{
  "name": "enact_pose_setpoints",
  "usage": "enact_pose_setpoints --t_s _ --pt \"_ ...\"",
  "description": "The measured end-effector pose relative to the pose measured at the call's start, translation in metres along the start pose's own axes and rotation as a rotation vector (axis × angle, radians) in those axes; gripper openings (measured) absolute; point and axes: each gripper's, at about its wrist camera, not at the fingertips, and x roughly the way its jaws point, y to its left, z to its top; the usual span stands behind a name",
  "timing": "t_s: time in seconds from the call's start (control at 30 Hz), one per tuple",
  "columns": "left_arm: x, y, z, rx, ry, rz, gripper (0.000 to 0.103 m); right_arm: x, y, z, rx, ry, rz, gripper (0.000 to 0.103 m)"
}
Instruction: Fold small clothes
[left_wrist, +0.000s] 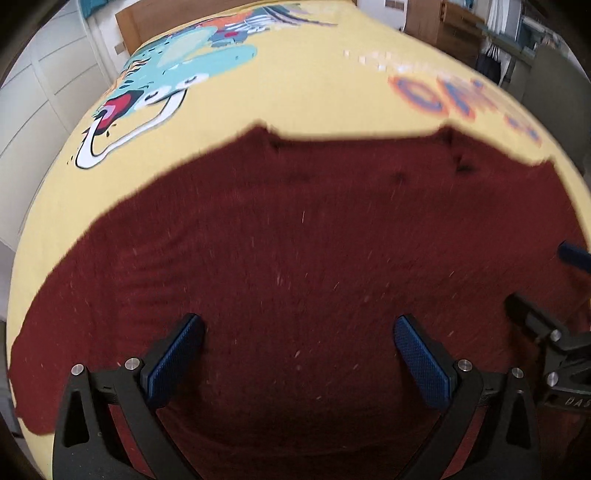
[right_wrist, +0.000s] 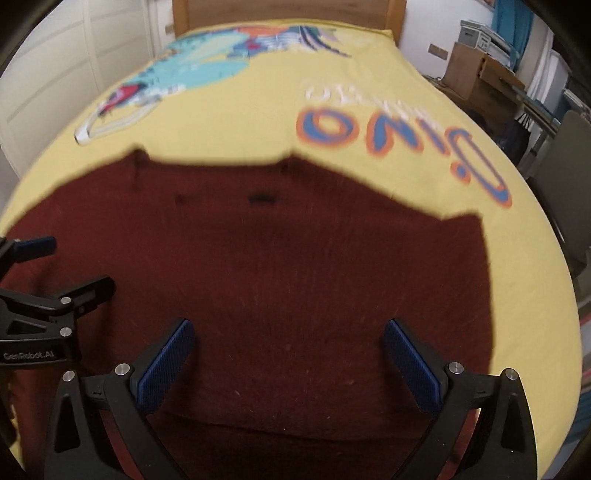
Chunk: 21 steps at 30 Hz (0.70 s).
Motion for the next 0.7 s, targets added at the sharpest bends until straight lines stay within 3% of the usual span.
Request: enact_pose_setpoints --t_s 0.17,0.47,0.7 --pt "-0.006 0.009 -0.007 -0.035 -0.025 -0.023 0.102 0.009 -0.009 -0.015 0.007 -0.017 -0.011 0.103" --pt "-0.006 0.038 -0.013 -0.043 -0.007 -0.015 0.102 0.000 -0.064 -0.024 0.075 0.002 -0.061 0.103" --pt "-0.001 0.038 -0.019 -0.118 -0.021 -0.027 0.102 0.006 -0.069 -0.041 0.070 0.021 -0.056 0.103"
